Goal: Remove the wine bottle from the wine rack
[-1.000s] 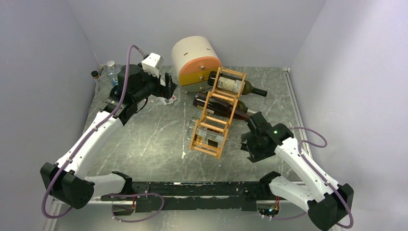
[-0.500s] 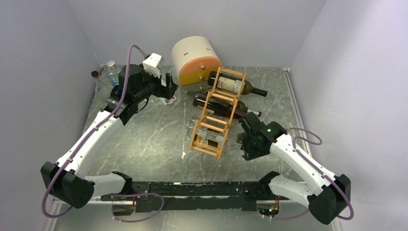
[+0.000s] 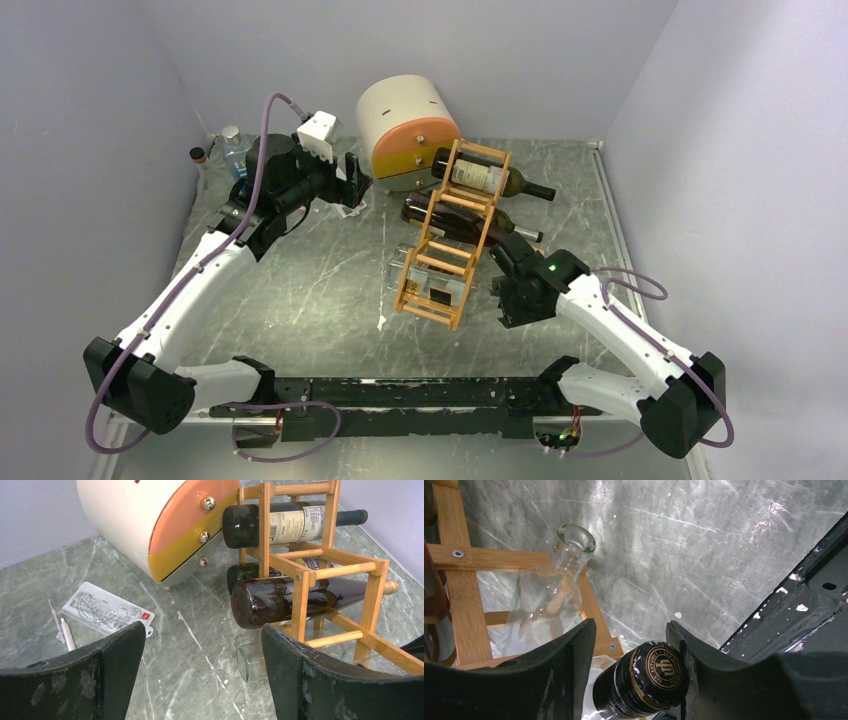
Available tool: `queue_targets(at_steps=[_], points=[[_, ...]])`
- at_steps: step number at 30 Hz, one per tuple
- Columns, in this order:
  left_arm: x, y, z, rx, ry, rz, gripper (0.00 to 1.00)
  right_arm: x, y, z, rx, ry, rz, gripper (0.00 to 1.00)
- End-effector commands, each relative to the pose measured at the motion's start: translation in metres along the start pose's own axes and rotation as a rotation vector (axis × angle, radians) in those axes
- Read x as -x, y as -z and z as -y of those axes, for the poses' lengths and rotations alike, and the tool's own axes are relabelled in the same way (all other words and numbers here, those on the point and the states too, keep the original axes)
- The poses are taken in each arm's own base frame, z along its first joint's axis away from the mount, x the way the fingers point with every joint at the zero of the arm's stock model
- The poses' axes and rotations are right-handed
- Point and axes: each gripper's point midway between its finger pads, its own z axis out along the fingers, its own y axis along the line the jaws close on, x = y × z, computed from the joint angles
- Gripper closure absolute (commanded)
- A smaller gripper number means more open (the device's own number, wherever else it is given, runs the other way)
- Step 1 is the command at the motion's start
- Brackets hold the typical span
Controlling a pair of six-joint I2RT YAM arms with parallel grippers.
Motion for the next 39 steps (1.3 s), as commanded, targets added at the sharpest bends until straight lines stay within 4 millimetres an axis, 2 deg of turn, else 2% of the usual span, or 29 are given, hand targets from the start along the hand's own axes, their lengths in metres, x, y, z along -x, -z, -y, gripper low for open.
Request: queue_targets(at_steps=[1,5,8,11,16,19,23,29,39], points=[[0.026,0.01,0.012,-0.041,-0.006,0.068,0.11,0.003,0.011,-0.014,0.068,-0.028,0.012,0.52],[0.024,0.008,0.012,-0.043,-0.005,0.063,0.11,0.006,0.012,-0.011,0.064,-0.036,0.021,0.68],[0.024,0.008,0.012,-0.042,-0.004,0.061,0.11,0.008,0.012,-0.009,0.073,-0.047,0.021,0.74],[0.023,0.007,0.013,-0.046,-0.004,0.059,0.11,0.009,0.013,-0.006,0.081,-0.05,0.017,0.85],[0.021,0.006,0.013,-0.047,-0.004,0.053,0.11,0.02,0.017,0.001,0.06,-0.052,0.066,0.99],[0.02,0.004,0.013,-0.047,-0.003,0.048,0.11,0.019,0.02,-0.012,0.153,-0.039,0.048,1.0],[0.017,0.002,0.012,-0.043,-0.003,0.041,0.11,0.016,0.017,-0.017,0.246,-0.073,0.009,1.0],[0.012,-0.002,0.012,-0.041,-0.005,0.026,0.11,0.03,0.025,-0.028,0.442,-0.122,0.025,1.0],[0.006,-0.008,0.011,-0.032,-0.009,0.009,0.11,0.055,0.037,-0.016,0.575,-0.207,0.056,1.0]])
